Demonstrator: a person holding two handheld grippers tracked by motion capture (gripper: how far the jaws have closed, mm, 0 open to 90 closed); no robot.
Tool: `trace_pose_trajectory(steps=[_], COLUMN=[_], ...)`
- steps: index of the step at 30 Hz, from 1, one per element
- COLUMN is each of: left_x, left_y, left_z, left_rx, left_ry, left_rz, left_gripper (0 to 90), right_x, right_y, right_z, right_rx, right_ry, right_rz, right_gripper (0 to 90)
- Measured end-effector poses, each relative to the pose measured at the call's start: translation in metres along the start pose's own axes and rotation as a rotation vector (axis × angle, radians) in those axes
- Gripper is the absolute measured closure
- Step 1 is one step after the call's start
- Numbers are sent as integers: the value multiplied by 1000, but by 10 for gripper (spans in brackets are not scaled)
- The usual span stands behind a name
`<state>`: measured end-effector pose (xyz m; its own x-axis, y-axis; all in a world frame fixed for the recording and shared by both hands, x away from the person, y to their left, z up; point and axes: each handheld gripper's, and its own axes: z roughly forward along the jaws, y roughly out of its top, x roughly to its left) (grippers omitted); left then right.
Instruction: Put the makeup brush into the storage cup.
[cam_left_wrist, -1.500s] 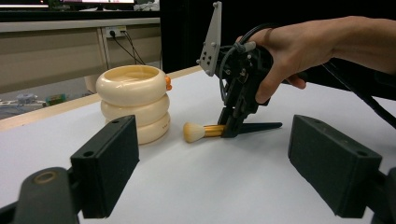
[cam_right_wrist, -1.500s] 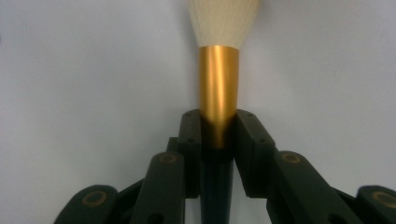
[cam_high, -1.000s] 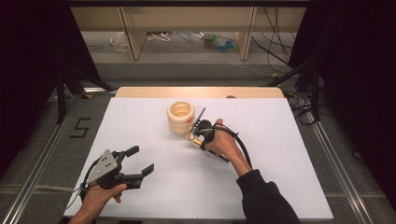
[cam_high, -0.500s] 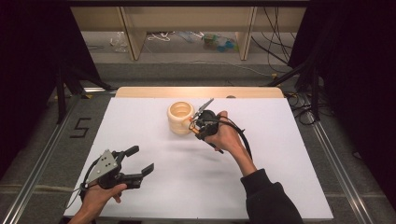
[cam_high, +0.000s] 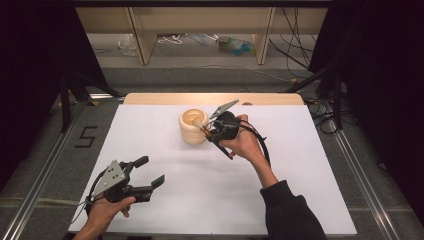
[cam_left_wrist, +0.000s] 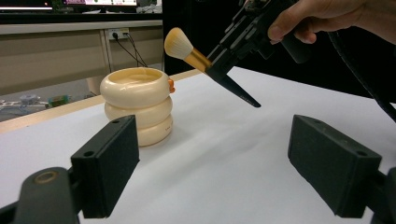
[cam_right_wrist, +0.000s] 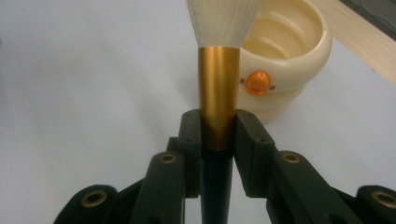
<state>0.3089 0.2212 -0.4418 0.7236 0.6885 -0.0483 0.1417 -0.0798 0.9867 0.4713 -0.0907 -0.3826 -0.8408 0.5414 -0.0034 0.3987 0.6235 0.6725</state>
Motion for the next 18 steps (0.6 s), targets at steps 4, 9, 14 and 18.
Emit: trace_pose_trajectory(steps=[4, 9, 14, 18], left_x=[0, 0, 0, 0], left_y=[0, 0, 0, 0], left_z=[0, 0, 0, 0], left_rx=[-2, -2, -5, -4], left_ry=[2, 0, -1, -1], left_rz=[-6, -1, -2, -1], left_gripper=[164, 164, 164, 165], right_x=[-3, -6, -9, -13], right_y=[1, 3, 4, 4], right_z=[-4, -12, -20, -25], right_rx=[-55, -141, -232, -284], right_ry=[-2, -12, -33, -58], right_rz=[2, 6, 28, 41], right_gripper=[737, 737, 737, 737])
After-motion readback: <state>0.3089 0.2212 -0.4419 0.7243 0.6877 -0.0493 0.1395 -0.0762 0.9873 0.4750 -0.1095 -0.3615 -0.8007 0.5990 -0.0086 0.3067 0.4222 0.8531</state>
